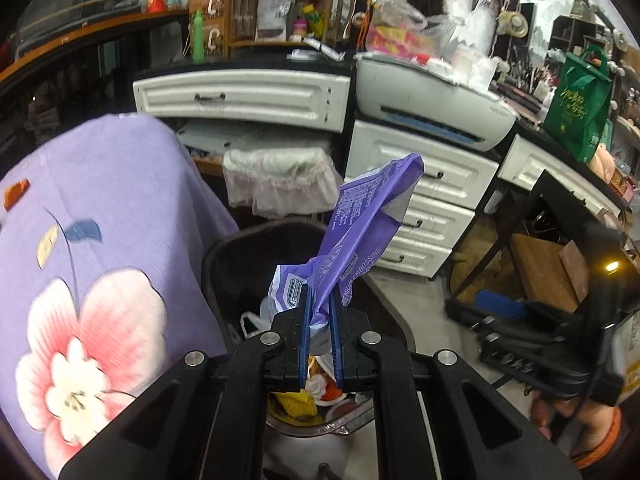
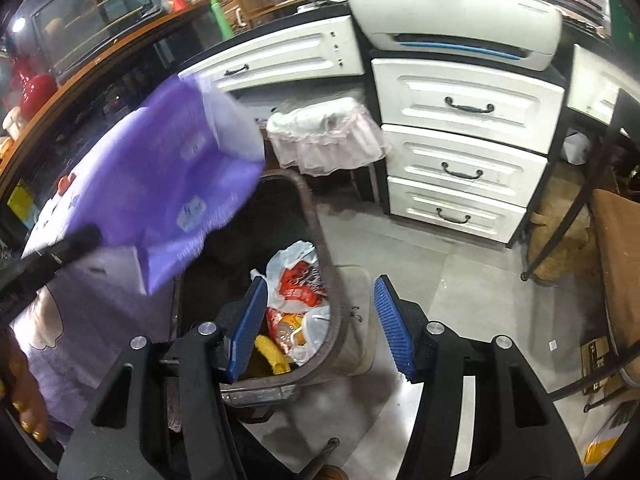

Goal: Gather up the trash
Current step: 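Carry the packet and yellow net to the black bin and open both tools to drop them, then move both tools back over the table toward the tissue and orange peel, then grasp the white tissue with the left tool while the right tool grasps the orange peel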

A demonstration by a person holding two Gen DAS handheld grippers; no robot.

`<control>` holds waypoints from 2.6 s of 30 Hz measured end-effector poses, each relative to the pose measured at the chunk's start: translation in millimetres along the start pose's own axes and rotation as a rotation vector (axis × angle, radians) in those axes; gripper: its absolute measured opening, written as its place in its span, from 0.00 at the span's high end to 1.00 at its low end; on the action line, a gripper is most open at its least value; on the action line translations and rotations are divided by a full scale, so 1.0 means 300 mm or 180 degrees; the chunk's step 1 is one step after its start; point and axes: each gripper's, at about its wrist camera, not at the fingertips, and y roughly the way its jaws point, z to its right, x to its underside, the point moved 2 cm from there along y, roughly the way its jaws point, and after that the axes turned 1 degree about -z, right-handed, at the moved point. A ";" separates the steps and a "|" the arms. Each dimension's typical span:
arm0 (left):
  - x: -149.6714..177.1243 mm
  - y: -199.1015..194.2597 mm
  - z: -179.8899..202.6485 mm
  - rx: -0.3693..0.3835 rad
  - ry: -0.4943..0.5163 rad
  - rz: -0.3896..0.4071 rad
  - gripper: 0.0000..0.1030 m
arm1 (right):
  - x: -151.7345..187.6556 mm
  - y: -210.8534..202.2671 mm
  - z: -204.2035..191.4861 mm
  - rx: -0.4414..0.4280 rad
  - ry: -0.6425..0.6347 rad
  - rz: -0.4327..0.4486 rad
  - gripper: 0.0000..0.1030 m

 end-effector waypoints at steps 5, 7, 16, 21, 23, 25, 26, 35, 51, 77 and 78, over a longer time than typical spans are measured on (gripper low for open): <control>0.036 0.064 0.017 -0.0041 -0.0021 -0.0205 0.91 | -0.012 -0.029 0.013 0.0030 0.0010 0.0056 0.45; 0.043 0.079 0.013 -0.0022 -0.0065 -0.0282 0.89 | -0.017 -0.037 0.015 0.0039 0.0010 0.0077 0.45; 0.047 0.039 0.050 0.0156 0.0067 -0.0156 0.28 | -0.046 -0.085 0.019 0.0064 0.0036 0.0199 0.40; 0.029 -0.016 0.042 0.0260 0.0016 -0.0030 0.24 | -0.070 -0.112 0.013 0.0052 0.0036 0.0295 0.29; 0.013 -0.049 0.039 0.0310 -0.0015 0.0064 0.22 | -0.077 -0.116 0.004 0.0031 0.0025 0.0306 0.29; 0.001 -0.085 0.035 0.0327 -0.0023 0.0182 0.15 | -0.086 -0.122 -0.009 -0.0012 0.0024 0.0318 0.29; -0.008 -0.101 0.036 0.0327 -0.0016 0.0233 0.13 | -0.091 -0.125 -0.016 -0.0036 0.0026 0.0324 0.29; -0.056 -0.245 -0.037 0.0230 0.0102 0.0591 0.05 | -0.154 -0.153 -0.146 -0.0335 -0.0094 0.0388 0.29; -0.024 -0.425 -0.503 -0.0576 -0.0157 0.0682 0.05 | -0.280 -0.114 -0.744 -0.1150 -0.0939 0.0323 0.28; -0.145 -0.160 -1.296 -0.1509 -0.0901 -0.0246 0.27 | -0.414 0.211 -1.383 -0.1557 -0.1444 -0.0209 0.25; -0.144 -0.136 -1.309 -0.1543 -0.0911 -0.0326 0.37 | -0.419 0.220 -1.388 -0.1567 -0.1441 -0.0222 0.25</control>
